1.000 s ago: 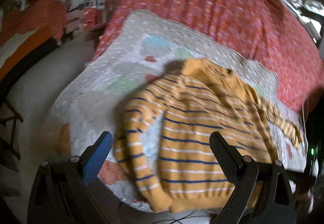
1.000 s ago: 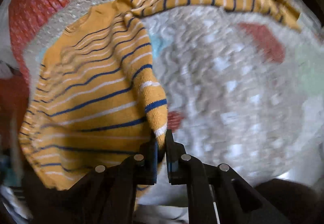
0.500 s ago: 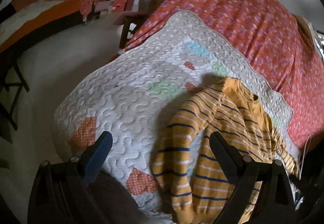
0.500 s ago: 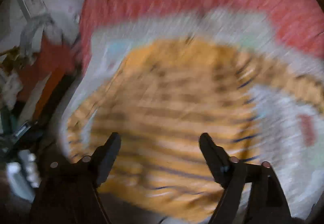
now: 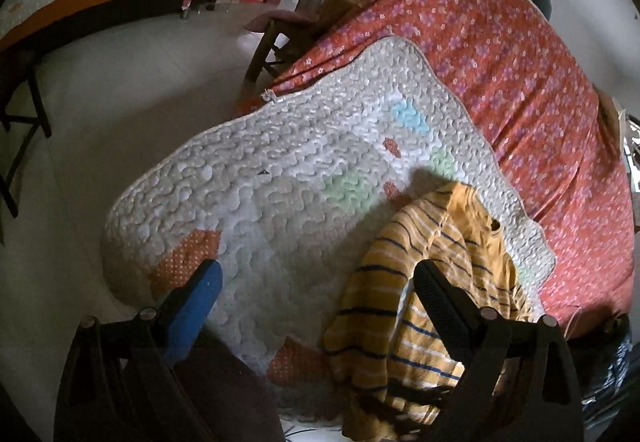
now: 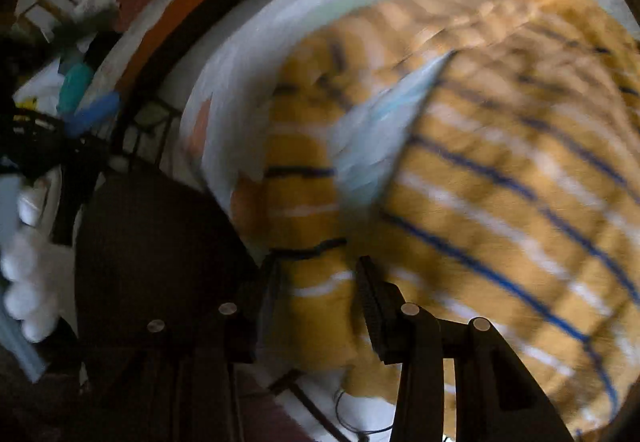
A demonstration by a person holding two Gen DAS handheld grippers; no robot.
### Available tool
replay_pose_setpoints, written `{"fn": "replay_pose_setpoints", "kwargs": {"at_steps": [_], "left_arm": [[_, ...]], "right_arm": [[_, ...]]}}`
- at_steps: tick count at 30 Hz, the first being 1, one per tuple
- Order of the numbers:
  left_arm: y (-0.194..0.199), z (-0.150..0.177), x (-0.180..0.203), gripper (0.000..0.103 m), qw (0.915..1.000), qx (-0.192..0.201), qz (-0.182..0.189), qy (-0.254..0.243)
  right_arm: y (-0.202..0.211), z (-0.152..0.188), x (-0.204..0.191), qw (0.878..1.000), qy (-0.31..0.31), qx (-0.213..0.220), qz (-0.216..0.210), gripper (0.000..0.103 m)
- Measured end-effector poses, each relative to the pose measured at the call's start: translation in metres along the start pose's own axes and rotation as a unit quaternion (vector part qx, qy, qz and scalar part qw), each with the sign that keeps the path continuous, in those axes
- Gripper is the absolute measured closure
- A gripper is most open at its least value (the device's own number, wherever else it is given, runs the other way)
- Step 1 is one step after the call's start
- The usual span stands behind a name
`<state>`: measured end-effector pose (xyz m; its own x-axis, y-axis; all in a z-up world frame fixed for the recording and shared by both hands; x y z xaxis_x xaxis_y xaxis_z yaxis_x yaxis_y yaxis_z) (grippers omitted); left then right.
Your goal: Fold small clothes
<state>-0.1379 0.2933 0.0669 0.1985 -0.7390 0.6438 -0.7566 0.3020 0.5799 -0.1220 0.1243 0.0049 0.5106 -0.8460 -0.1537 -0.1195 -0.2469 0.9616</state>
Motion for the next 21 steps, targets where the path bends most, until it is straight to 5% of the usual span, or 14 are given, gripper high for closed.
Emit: {"fn": "replay_pose_setpoints", "kwargs": {"at_steps": [3,8,14,18,21], "left_arm": [[0.000,-0.003,-0.004,0.007,1.0000,0.001,0.006,0.006],[0.003,-0.009,-0.010,0.007,0.9998,-0.001,0.010,0.014],[0.006,-0.017,0.003,0.007,0.9999,0.006,0.010,-0.012],[-0.005,-0.018,0.019,0.007,0.9994,-0.007,0.016,-0.030],[-0.023,-0.018,0.038,0.007,0.9981,-0.031,0.034,-0.042]], "right_arm": [[-0.006,-0.009,-0.013,0.999,0.024,-0.017,0.028,0.093],[0.068,-0.042,-0.006,0.995,0.041,0.074,0.060,0.095],[0.188,-0.066,0.080,0.965,-0.013,0.181,0.191,0.095],[0.191,-0.055,0.172,0.942,-0.091,0.147,0.289,0.095],[0.155,-0.043,0.246,0.927,-0.154,0.061,0.337,0.089]]}}
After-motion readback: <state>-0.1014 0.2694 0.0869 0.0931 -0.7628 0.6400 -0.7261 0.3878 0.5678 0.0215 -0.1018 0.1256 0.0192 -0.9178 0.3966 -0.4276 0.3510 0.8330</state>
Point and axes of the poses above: each gripper's, at about its wrist camera, not at the fingertips, and y roughly against the way its jaws point, x to its right, z to its underside, the point moved 2 cm from there along -y, roughly the way its jaws point, and after that the axes turned 13 degrees about z, right-handed, at the moved point
